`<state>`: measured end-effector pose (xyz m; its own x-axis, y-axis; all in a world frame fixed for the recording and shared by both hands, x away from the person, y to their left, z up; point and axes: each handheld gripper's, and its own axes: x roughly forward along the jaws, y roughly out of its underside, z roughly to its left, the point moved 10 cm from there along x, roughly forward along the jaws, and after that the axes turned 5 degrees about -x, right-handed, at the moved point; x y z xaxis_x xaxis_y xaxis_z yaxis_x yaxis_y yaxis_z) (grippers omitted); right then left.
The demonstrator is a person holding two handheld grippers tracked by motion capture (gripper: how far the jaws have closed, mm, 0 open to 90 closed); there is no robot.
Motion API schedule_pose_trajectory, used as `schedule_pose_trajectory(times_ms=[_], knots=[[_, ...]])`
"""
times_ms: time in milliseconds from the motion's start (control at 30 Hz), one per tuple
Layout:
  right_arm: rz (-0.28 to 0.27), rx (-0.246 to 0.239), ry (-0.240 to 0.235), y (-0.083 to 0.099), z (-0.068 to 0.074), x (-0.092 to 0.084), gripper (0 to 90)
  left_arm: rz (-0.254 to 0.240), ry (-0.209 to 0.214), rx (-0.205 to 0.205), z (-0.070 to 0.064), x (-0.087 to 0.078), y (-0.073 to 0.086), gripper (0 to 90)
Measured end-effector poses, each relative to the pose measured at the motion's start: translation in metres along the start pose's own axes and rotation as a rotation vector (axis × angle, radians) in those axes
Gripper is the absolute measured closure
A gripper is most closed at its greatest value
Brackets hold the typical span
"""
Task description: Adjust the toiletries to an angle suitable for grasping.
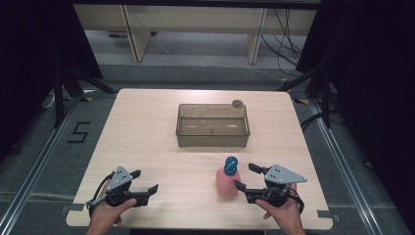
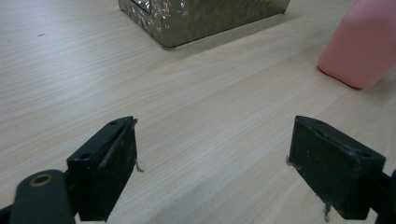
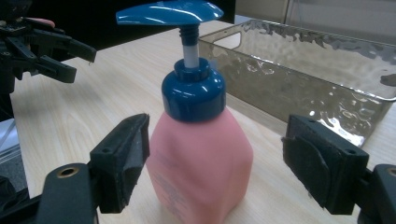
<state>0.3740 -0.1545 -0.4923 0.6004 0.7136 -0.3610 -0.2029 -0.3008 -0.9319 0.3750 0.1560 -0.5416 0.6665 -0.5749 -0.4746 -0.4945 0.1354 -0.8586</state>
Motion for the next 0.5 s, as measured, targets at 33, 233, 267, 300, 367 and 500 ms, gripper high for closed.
schedule_pose_trajectory(times_ms=[33,233,267,300,367,500], knots=[[-0.01,-0.008,-0.001,-0.002,0.0,0.002,23.9,-0.001,0.0,-0.001,0.0,0.0,0.0,14.7],[-0.013,-0.014,0.002,-0.004,0.001,0.006,23.9,-0.001,-0.005,0.002,0.0,-0.002,-0.001,14.7],[-0.006,-0.026,0.009,-0.005,0.0,0.006,23.9,0.0,-0.004,0.001,0.0,-0.002,-0.001,14.7],[-0.007,-0.026,0.01,-0.005,0.0,0.007,23.9,-0.001,-0.003,0.002,0.0,-0.002,-0.001,14.7],[0.0,-0.019,0.007,-0.005,0.001,0.007,23.9,-0.003,0.001,0.001,-0.001,-0.002,-0.001,14.7],[-0.002,-0.019,-0.007,-0.008,0.005,0.012,24.0,-0.006,0.006,0.007,-0.001,-0.002,-0.001,14.7]])
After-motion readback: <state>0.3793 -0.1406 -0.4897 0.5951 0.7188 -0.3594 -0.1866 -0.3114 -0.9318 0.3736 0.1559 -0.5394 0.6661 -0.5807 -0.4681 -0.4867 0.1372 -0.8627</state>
